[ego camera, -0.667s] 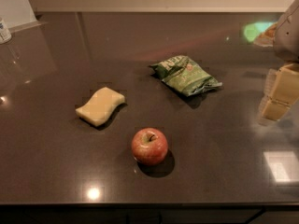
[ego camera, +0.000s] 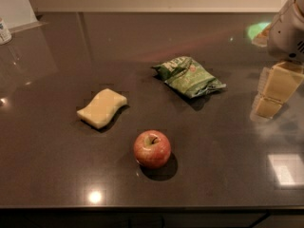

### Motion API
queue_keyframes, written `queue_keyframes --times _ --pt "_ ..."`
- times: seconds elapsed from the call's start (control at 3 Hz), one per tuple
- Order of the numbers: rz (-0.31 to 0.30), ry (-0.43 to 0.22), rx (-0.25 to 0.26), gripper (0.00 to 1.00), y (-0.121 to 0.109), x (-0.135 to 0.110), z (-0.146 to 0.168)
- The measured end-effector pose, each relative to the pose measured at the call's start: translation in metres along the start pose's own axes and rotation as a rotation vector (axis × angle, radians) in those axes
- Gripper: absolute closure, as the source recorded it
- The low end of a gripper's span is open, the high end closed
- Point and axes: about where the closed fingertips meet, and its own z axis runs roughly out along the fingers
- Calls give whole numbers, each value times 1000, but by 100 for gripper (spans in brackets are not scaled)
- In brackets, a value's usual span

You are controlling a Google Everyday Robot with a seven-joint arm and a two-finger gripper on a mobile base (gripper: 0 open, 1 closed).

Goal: Move green jalapeno chip bag near apple

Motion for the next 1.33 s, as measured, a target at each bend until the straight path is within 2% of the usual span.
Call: queue_keyframes --times 0.67,1.33 --pt "101 -58 22 0 -49 -29 53" --pt "257 -110 10 0 -93 -46 111"
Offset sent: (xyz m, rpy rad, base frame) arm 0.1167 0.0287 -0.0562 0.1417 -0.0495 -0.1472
